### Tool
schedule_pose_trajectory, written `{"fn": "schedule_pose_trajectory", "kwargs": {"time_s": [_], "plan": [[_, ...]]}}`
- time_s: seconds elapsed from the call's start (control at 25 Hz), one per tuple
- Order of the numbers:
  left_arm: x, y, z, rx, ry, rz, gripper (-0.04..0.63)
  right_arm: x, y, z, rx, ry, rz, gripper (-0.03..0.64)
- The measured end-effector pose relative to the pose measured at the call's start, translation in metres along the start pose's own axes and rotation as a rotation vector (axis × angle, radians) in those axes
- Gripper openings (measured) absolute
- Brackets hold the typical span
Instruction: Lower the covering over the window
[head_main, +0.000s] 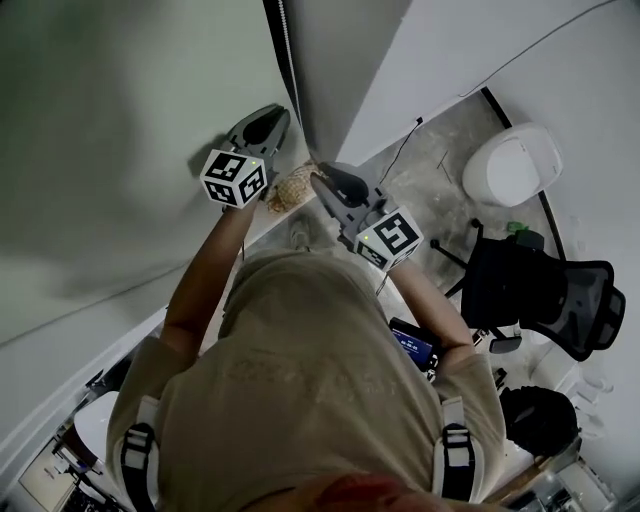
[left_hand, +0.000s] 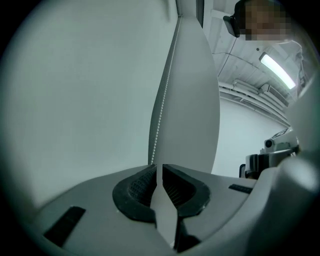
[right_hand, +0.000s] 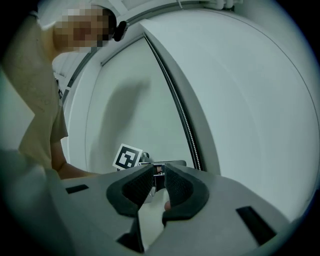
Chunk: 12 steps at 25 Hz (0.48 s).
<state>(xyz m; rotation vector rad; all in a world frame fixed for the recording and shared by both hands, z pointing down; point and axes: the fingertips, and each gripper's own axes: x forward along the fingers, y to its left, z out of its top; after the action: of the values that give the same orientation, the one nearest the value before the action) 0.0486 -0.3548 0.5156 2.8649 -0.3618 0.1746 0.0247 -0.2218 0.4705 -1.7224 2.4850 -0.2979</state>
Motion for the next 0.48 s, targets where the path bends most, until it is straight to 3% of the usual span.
{"fn": "schedule_pose_trajectory", "kwargs": {"time_s": [0.2,0.48], "plan": [[0.017,0.018,-0.002,0.030,0.016,-0.063,0.060,0.026,-0.003,-0.009,0.000,-0.013,-0.063,0.066],[0.042,0.012,0.004,0.081,0.051,-0.132,0.074,0.031,-0.004,0.000,-0.014,-0.013,-0.108,0.066]]}}
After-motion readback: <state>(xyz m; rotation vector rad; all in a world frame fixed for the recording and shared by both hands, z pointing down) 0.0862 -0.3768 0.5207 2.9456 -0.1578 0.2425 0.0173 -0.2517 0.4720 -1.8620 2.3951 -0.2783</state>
